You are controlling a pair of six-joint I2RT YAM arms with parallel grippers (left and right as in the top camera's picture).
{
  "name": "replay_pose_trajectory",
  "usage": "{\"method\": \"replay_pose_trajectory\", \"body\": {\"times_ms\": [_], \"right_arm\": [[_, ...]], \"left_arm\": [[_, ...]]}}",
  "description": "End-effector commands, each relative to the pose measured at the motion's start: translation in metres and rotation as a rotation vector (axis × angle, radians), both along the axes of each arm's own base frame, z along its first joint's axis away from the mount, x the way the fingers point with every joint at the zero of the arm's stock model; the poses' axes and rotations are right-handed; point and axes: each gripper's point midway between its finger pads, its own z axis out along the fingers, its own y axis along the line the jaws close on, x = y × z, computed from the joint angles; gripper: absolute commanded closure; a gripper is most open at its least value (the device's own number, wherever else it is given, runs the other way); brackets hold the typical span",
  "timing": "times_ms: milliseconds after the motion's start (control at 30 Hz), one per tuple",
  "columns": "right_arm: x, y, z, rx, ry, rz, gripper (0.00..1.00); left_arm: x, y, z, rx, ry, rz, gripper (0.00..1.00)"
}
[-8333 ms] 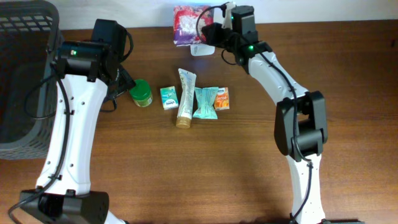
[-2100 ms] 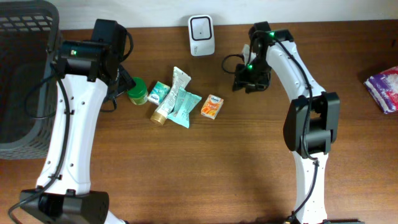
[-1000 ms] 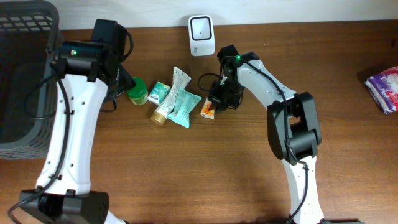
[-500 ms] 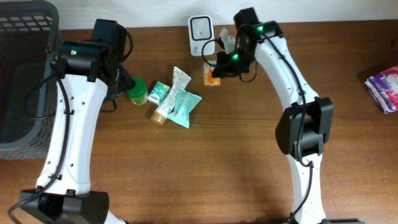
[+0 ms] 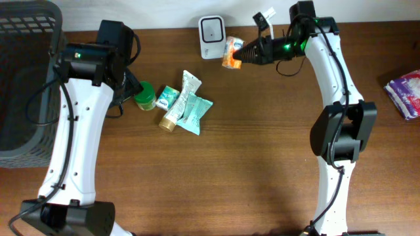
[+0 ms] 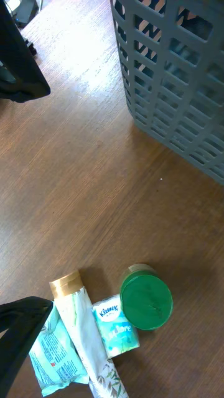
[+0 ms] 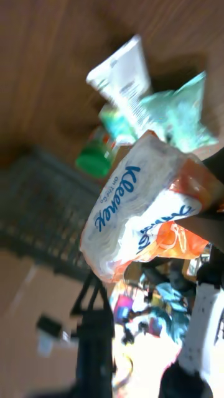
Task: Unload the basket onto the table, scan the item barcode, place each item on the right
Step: 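Lift the orange Kleenex pack up to the barcode scanner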
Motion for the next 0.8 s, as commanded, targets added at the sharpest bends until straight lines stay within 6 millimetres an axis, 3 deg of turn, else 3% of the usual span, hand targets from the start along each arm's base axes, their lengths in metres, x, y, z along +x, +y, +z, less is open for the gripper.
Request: {"method": "replay_pose_trajectory", "body": {"times_ms": [0,100,200,267,333,533,767], "right_arm": [[-0.007,0.004,0.030,0.147,-0.065,0.053,0.96],[-0.011,0.012,0.027,0.132,-0.143,0.077,0.96],[-0.018,0.020,0.000,-0.015,-0.224,0.104,0.96],[-0.036,0.025,-0.023,-0.134,-0.296,0.182,0.96],[-0.054,0.032,-0.031,-0.167,-0.363,0.269,0.96],[-0.054,0.030,-0.032,-0.175,-0.367,0.271,0.96],[-0.038,0.003,-0.007,-0.041,-0.359,0.162,0.96]], "left_arm": [[-0.001,0.002,0.001,0.014,0.002,-0.008,0.01],[-0.001,0.002,0.001,0.014,0.002,-0.008,0.01],[-0.001,0.002,0.001,0.014,0.002,-0.008,0.01],[-0.001,0.002,0.001,0.014,0.002,-0.008,0.01],[-0.001,0.002,0.001,0.014,0.002,-0.008,0.01],[-0.001,0.002,0.001,0.014,0.002,-0.008,0.01],[-0.001,0.002,0.001,0.014,0.002,-0.008,0.01]]}}
